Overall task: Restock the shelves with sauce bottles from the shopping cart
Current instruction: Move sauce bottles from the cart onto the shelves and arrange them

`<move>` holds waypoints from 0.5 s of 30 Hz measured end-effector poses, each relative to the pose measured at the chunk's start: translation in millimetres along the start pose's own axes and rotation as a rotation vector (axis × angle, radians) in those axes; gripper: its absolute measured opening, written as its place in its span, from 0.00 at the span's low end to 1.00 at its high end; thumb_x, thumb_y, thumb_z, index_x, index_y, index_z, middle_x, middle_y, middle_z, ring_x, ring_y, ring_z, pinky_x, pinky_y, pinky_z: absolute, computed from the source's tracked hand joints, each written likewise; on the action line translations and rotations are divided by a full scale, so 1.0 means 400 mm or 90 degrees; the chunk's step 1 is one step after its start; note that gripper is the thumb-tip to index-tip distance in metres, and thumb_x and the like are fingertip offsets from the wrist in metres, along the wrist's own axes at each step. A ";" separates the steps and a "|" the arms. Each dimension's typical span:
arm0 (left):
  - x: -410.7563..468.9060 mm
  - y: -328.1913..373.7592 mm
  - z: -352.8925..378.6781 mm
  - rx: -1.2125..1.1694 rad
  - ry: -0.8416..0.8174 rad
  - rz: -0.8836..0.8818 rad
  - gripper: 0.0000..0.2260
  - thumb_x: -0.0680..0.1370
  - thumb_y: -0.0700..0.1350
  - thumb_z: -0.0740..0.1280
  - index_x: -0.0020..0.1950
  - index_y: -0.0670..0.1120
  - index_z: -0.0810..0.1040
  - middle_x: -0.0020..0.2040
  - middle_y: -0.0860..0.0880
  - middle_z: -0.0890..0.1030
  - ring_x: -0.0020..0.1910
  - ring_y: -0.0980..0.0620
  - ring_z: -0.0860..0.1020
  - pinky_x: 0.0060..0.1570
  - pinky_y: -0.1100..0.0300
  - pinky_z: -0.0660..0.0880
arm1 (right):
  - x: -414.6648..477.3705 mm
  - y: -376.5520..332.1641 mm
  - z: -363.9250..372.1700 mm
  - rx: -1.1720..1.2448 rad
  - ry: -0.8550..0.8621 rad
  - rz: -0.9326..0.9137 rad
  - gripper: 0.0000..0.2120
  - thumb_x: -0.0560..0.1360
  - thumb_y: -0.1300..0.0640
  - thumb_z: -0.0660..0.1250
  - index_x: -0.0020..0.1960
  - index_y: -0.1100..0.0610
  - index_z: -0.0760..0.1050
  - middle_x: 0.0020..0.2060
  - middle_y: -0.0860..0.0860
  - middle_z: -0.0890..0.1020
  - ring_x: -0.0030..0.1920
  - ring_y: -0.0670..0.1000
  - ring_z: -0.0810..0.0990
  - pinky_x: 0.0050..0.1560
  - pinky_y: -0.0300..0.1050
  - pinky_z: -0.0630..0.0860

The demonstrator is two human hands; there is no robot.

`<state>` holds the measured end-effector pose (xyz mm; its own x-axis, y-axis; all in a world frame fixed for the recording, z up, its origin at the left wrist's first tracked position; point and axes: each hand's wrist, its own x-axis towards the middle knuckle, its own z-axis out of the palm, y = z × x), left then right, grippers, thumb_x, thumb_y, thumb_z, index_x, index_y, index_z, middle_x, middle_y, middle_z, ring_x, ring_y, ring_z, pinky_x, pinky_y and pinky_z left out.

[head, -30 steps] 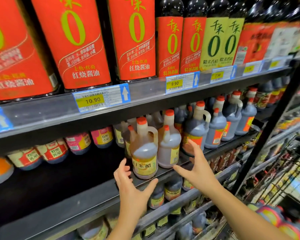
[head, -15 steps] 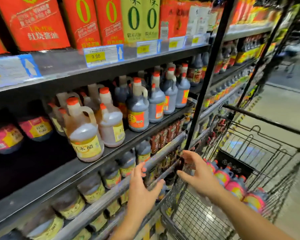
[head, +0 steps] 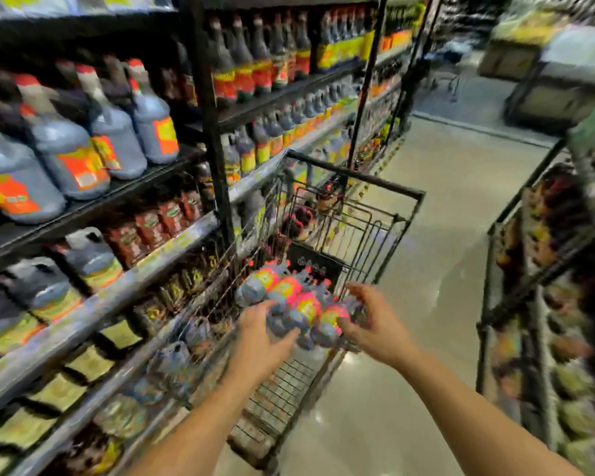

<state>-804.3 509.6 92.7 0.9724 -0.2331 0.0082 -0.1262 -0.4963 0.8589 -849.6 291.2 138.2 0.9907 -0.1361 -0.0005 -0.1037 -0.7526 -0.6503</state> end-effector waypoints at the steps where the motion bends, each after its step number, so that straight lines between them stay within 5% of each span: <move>1: 0.004 0.023 0.038 0.009 -0.001 0.001 0.22 0.73 0.47 0.75 0.64 0.44 0.73 0.57 0.51 0.71 0.59 0.49 0.73 0.55 0.59 0.72 | -0.006 0.029 -0.032 -0.010 0.001 -0.002 0.30 0.70 0.51 0.71 0.70 0.55 0.68 0.63 0.54 0.74 0.65 0.54 0.72 0.66 0.51 0.69; 3: 0.015 0.057 0.109 0.021 -0.015 0.000 0.25 0.74 0.50 0.73 0.67 0.46 0.70 0.58 0.54 0.71 0.61 0.52 0.71 0.55 0.66 0.69 | -0.012 0.080 -0.092 -0.033 -0.001 -0.007 0.31 0.71 0.49 0.70 0.71 0.56 0.66 0.64 0.54 0.73 0.65 0.53 0.72 0.66 0.50 0.69; 8: 0.040 0.078 0.251 0.073 -0.064 -0.053 0.25 0.74 0.53 0.72 0.67 0.45 0.70 0.60 0.47 0.71 0.60 0.45 0.72 0.54 0.51 0.72 | 0.015 0.186 -0.202 -0.078 0.004 -0.043 0.31 0.72 0.49 0.70 0.71 0.57 0.66 0.64 0.54 0.73 0.65 0.53 0.71 0.67 0.51 0.69; 15: 0.083 -0.039 0.368 0.100 -0.055 -0.109 0.22 0.72 0.53 0.74 0.61 0.46 0.73 0.53 0.51 0.71 0.56 0.48 0.74 0.47 0.60 0.66 | 0.148 0.281 -0.214 -0.141 -0.050 -0.074 0.31 0.73 0.44 0.68 0.72 0.52 0.65 0.65 0.50 0.71 0.66 0.50 0.70 0.67 0.47 0.69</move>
<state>-799.1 386.4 4.4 0.9629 -0.2014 -0.1794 0.0033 -0.6565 0.7543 -810.1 143.4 130.4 1.0000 0.0036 -0.0005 0.0029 -0.8842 -0.4670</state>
